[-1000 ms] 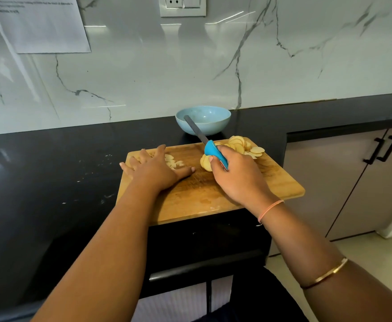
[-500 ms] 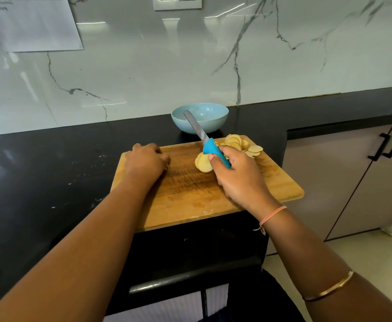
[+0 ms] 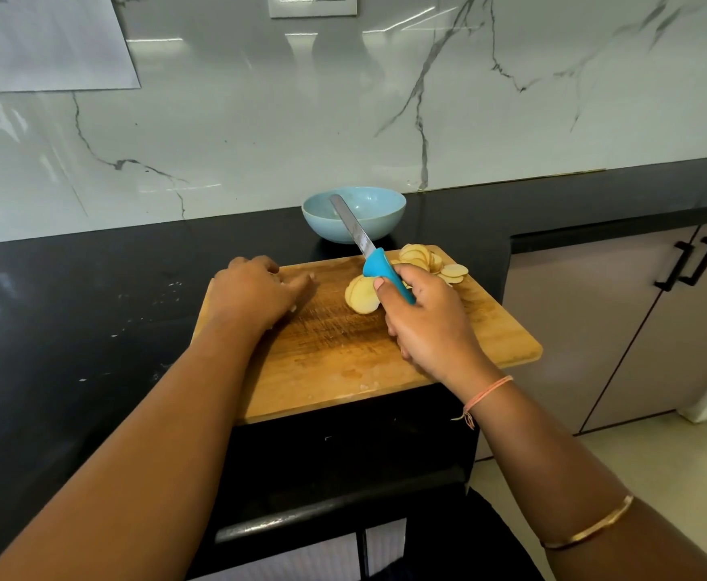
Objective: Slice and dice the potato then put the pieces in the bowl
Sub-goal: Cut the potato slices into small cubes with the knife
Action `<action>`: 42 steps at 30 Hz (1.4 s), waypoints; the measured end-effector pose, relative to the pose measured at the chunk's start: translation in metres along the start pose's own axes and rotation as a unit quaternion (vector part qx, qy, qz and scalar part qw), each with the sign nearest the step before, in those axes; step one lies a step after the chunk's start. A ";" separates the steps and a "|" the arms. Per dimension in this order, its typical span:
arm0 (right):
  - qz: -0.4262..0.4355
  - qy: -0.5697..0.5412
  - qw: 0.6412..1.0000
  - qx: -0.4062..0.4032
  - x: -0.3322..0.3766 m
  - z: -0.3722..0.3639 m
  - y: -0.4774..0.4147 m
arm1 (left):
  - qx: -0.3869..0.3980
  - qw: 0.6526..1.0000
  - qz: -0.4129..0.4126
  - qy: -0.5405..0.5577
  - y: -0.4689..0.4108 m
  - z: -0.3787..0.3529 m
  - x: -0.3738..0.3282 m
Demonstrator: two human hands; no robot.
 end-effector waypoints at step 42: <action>-0.124 -0.147 0.981 -0.019 0.002 0.009 0.003 | 0.135 0.897 0.117 0.405 0.052 -0.016 -0.059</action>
Point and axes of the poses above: each hand's wrist, its own y-axis away from the middle knuckle, its own z-axis out of the back of the hand, x = y × z, the point moved 3 cm from there along -y, towards the middle knuckle, and after that the axes turned 12 degrees about y, right-handed, at the moved point
